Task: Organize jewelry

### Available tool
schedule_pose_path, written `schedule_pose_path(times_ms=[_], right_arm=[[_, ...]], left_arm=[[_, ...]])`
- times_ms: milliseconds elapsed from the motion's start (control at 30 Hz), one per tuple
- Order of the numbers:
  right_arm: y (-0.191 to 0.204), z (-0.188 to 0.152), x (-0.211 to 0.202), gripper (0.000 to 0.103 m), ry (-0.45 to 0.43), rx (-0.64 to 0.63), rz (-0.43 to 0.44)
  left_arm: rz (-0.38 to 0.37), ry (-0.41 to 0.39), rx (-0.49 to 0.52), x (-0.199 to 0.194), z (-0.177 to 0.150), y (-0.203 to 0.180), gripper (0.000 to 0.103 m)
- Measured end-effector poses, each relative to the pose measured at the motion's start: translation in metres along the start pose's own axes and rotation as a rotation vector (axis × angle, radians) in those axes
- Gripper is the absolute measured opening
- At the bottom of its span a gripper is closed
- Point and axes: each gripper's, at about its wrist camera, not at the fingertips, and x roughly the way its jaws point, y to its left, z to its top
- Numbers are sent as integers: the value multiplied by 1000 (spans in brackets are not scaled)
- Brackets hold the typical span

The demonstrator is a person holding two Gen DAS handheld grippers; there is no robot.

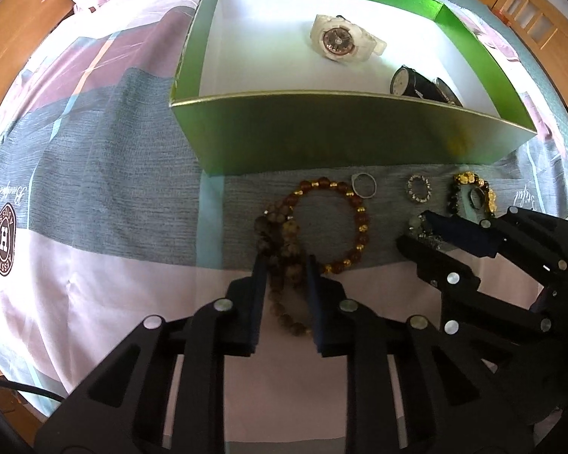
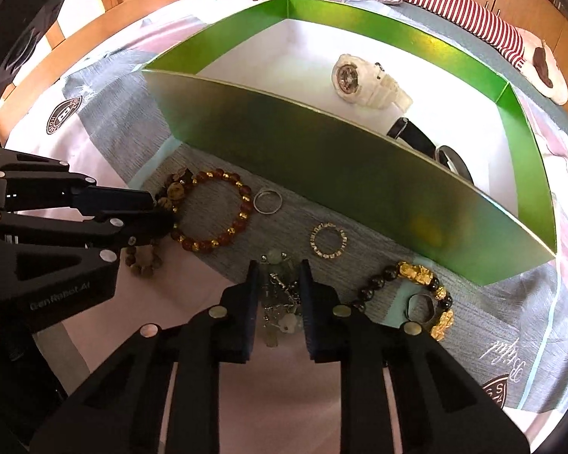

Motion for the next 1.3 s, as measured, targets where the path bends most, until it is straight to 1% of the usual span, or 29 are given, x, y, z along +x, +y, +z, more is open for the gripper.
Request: schedule_pose_path(times_ms=[33, 100, 200, 267, 300, 433, 533, 567, 600, 800, 833, 867, 1067, 1167, 1300], right_arm=[[0, -2, -1, 21, 0, 0, -1], [1, -1, 0, 21, 0, 1, 0], [1, -2, 0, 21, 2, 2, 1], [0, -2, 0, 21, 4, 3, 2], [0, -2, 1, 21, 5, 3, 2], [0, -2, 0, 21, 3, 2, 1], [0, -2, 0, 21, 2, 2, 1], [0, -2, 0, 21, 2, 2, 0], [0, -2, 0, 21, 0, 4, -2], [-2, 0, -8, 19, -26, 14, -19], [-3, 1, -12, 17, -35, 15, -19], [-3, 2, -15, 8, -42, 16, -18], [-14, 8, -43, 7, -111, 62, 7], [-22, 6, -42, 7, -102, 98, 21], [-27, 3, -30, 7, -50, 119, 11]], left_arm=[[0, 2, -1, -8, -3, 10, 22], [5, 5, -4, -6, -2, 8, 24], [8, 7, -7, -2, -4, 13, 31], [13, 10, -7, 1, -3, 14, 40], [15, 10, -7, 3, -2, 18, 42], [20, 12, 0, 6, -1, 16, 45], [20, 11, 2, 8, 0, 17, 44], [14, 11, 2, 7, 0, 16, 35], [5, 13, 6, 7, 0, 16, 23], [-14, 0, 12, -2, 2, 12, 23], [-22, -11, 12, -7, 3, 13, 23], [-29, -18, 12, -11, 4, 14, 23], [-95, -96, -15, -49, 12, 32, 23], [-115, -105, -44, -54, 14, 43, 23], [-94, -89, -65, -49, 13, 48, 23]])
